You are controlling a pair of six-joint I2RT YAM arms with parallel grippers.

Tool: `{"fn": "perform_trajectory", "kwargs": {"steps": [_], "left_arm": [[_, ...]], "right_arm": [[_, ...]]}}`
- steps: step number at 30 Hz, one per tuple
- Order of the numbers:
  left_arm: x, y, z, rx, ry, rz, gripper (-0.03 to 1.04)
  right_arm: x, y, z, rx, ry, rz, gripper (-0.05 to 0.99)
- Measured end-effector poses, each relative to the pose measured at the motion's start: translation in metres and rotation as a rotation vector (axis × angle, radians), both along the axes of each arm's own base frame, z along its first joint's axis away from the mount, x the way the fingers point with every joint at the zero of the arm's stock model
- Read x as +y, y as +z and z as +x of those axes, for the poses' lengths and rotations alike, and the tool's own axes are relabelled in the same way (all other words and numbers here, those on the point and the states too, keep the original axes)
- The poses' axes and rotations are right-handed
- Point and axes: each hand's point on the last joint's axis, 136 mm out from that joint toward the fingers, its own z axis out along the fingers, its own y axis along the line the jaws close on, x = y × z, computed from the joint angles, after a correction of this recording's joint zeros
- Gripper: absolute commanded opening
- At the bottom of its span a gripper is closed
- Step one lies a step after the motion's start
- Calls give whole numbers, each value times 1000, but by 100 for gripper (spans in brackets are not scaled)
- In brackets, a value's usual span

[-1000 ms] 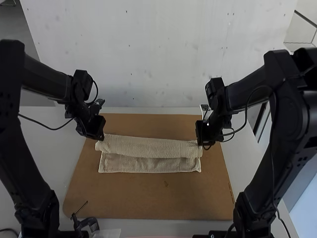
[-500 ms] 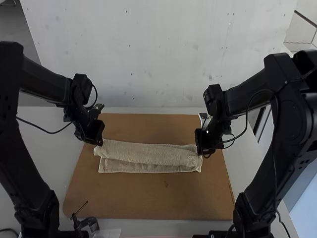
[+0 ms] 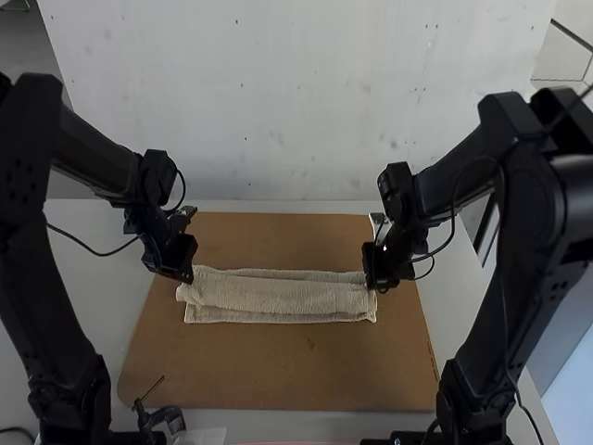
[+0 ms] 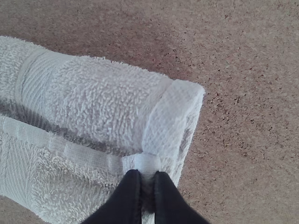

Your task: Fold the towel.

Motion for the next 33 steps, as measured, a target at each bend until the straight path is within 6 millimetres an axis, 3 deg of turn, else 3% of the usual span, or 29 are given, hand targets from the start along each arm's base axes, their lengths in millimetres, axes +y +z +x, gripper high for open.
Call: {"fn": "perform_trajectory", "kwargs": {"steps": [4,10,22,33], "left_arm": [[0,-9,-1,21,0,2,1],[0,-13,3,18,0,2,1],[-1,-11,10,-8,1,-1,1],[-1,-11,10,-8,1,-1,1]], "right_arm": [[1,-7,6,-7,-4,0,2],[4,-3,19,-63,-14,18,2],[4,-1,21,-71,-26,20,2],[5,38,30,-176,-30,46,2]]}}
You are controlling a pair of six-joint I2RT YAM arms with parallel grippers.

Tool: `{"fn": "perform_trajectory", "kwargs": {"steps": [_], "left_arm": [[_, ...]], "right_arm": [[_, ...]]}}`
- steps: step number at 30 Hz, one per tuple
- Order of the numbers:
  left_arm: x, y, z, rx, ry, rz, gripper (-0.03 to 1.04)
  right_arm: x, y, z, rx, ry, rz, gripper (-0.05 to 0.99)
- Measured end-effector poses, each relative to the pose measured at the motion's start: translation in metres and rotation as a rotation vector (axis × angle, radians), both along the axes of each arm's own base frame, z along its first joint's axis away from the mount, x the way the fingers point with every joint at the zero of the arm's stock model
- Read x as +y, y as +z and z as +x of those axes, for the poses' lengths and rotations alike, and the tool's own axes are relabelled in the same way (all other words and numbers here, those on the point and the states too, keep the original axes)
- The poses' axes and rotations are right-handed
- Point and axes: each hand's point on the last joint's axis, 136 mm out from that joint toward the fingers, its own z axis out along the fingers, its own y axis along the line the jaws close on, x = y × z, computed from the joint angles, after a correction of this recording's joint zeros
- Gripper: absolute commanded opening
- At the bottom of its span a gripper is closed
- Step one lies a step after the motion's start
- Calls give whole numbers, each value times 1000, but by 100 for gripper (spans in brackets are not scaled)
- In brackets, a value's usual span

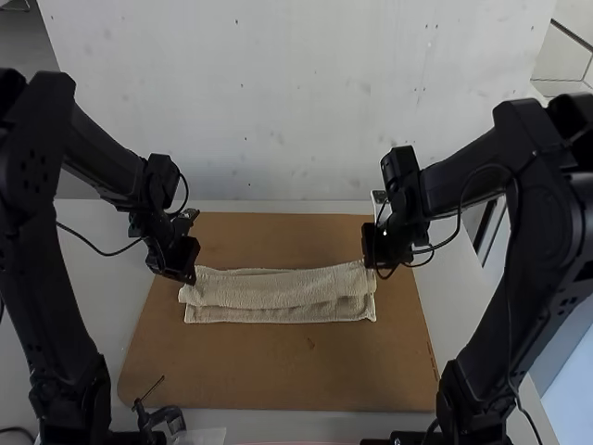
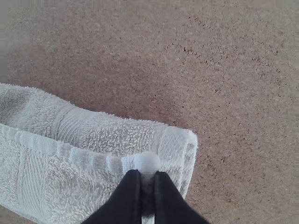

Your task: Fold the towel.

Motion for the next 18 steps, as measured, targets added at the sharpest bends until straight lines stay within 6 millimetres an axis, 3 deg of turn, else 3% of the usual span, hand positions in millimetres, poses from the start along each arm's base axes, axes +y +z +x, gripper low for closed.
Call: {"fn": "perform_trajectory", "kwargs": {"steps": [10,18], "left_arm": [[0,1,2,-8,0,-1,1],[-2,1,5,-22,-4,-2,1]], "right_arm": [[2,8,20,-84,-27,15,2],[0,-18,17,-36,-32,-1,2]]}}
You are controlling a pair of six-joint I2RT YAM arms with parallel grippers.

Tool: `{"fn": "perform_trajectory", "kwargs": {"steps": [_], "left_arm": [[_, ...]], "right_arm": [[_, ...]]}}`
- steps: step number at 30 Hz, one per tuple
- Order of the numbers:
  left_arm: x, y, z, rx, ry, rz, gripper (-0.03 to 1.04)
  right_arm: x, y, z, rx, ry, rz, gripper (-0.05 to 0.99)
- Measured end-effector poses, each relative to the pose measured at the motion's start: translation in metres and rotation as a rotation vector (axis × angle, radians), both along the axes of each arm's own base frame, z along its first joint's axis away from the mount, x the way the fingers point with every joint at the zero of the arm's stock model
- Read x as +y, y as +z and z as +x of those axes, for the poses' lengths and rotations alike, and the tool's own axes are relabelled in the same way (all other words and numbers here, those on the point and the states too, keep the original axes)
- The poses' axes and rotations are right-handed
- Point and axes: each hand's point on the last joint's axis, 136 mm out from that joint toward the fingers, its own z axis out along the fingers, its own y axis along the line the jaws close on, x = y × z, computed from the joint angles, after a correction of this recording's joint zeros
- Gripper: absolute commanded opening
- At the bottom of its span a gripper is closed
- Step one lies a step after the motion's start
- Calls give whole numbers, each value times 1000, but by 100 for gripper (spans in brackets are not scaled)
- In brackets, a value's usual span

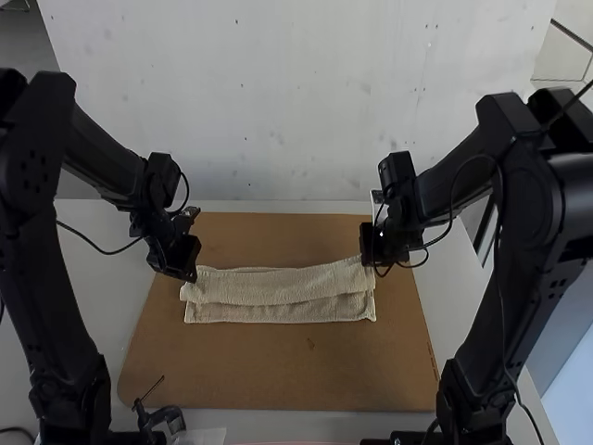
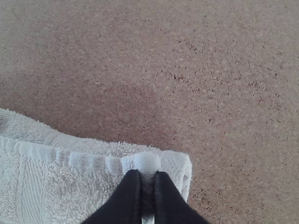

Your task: Fold the towel.

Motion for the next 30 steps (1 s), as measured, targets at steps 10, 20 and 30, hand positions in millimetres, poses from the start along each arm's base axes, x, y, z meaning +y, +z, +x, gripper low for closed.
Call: {"fn": "perform_trajectory", "kwargs": {"steps": [10,20,30], "left_arm": [[0,1,2,-8,0,-1,1],[0,74,15,-213,5,-24,1],[4,103,2,-280,14,-31,2]], "right_arm": [[-2,-9,-7,35,-4,-9,2],[-6,52,-22,-65,-5,17,2],[-9,72,-34,-61,-6,18,2]]}}
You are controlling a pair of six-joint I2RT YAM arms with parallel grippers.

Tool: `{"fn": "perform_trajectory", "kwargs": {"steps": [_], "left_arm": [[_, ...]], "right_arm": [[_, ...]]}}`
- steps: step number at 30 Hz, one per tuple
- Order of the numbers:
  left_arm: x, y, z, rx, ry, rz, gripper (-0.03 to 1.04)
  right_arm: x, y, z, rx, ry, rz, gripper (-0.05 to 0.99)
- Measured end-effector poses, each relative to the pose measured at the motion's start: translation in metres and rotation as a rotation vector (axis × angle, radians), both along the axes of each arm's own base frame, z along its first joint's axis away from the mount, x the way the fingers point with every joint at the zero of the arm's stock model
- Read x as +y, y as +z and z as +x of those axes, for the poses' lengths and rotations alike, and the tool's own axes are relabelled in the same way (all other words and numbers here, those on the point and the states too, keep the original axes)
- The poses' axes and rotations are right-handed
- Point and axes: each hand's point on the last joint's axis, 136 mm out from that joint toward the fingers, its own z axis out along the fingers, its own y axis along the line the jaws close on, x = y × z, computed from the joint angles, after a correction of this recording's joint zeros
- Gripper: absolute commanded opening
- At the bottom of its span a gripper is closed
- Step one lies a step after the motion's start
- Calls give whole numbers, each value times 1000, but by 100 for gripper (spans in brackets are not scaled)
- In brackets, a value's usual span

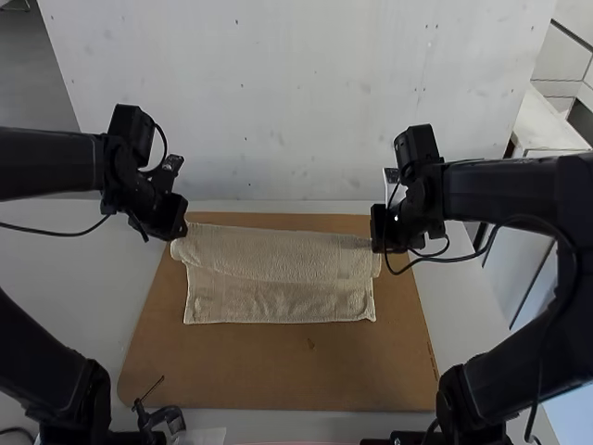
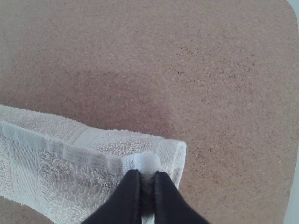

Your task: Fold the towel.

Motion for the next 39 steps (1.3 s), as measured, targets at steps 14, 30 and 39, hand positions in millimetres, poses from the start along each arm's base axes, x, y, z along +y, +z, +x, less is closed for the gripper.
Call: {"fn": "perform_trajectory", "kwargs": {"steps": [14,30,39], "left_arm": [[-2,-19,-26,50,-9,5,2],[-1,-62,-6,104,2,36,2],[-2,-73,13,68,10,41,2]], "right_arm": [[-4,-9,-17,33,-8,-3,2],[0,-70,0,109,-14,-19,2],[3,-70,20,52,-29,-7,2]]}}
